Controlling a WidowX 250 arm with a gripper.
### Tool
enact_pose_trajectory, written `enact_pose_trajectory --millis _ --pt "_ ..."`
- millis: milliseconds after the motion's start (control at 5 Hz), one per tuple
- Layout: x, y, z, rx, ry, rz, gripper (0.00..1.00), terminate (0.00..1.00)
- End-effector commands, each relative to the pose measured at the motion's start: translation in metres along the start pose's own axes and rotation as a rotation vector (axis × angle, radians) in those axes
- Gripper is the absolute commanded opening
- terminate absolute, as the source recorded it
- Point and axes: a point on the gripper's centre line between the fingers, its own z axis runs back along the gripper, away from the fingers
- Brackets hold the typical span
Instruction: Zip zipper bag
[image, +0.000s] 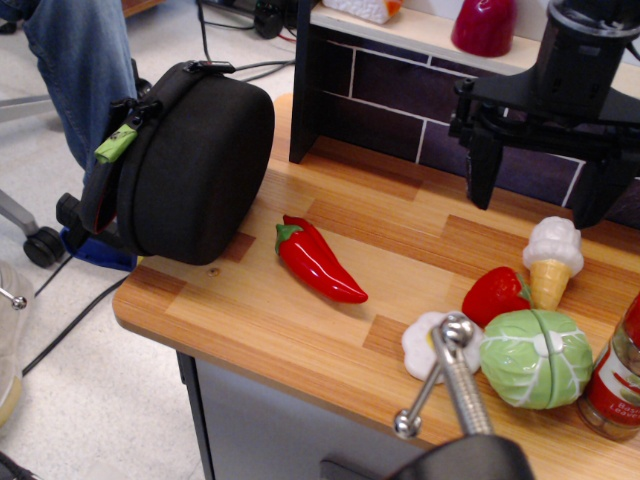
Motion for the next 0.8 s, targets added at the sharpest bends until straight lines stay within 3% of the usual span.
enact_pose_trajectory --millis 0,200,600 --pt "0.000 0.000 0.000 0.000 0.000 0.000 1.00 0.00" --pt "0.003 0.042 0.017 0.024 0.017 -0.032 1.00 0.00" --pt "0.014 0.139 0.054 0.078 -0.017 -0.133 1.00 0.00"
